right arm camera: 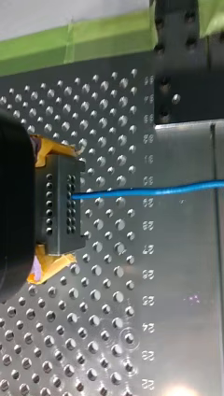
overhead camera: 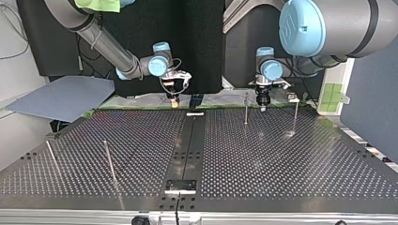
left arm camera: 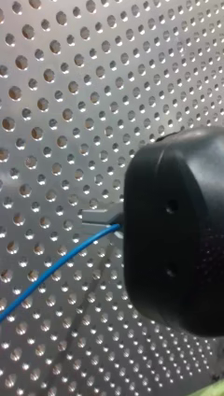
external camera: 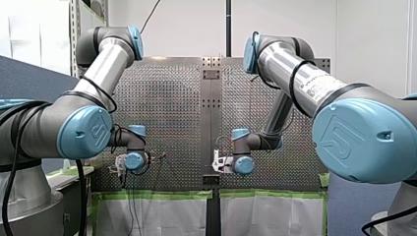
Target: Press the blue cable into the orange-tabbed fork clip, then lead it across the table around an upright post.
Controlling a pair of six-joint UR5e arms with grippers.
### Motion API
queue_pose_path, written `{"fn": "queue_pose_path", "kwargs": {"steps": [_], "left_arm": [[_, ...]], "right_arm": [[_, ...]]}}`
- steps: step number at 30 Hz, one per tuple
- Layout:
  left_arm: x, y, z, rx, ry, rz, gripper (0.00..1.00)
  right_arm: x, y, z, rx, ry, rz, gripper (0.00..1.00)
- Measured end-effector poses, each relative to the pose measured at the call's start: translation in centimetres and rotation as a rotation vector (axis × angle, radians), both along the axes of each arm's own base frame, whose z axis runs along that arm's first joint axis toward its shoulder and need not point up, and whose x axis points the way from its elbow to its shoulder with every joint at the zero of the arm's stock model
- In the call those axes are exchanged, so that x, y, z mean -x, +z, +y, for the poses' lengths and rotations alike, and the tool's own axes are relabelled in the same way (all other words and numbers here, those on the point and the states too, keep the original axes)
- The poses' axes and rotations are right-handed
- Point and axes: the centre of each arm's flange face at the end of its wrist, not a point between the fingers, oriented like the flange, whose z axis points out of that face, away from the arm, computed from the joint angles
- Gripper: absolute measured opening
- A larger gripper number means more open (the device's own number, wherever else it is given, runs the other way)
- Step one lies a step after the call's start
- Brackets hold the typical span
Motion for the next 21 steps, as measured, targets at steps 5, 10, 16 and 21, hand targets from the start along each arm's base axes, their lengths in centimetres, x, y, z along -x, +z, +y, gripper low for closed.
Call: {"fn": "queue_pose_path", "kwargs": {"steps": [5, 10, 16, 21], "left_arm": [[-0.3, 0.1, 0.2, 0.003, 0.006, -0.001, 0.00], [-0.3, 0.1, 0.4, 0.004, 0.009, 0.006, 0.17], [-0.1, -0.1, 0.6, -0.004, 0.015, 0.025, 0.31], [-0.1, -0.2, 1.3, -0.011, 0.022, 0.039, 0.72]], "right_arm": [[0.2, 0.9, -1.5, 0.003, -0.013, -0.002, 0.00], [0.4, 1.1, -2.2, 0.001, -0.020, 0.001, 0.00], [0.5, 1.0, -2.1, -0.005, -0.021, 0.009, 0.00], [0.5, 1.0, -2.1, -0.006, -0.021, 0.011, 0.00]]}}
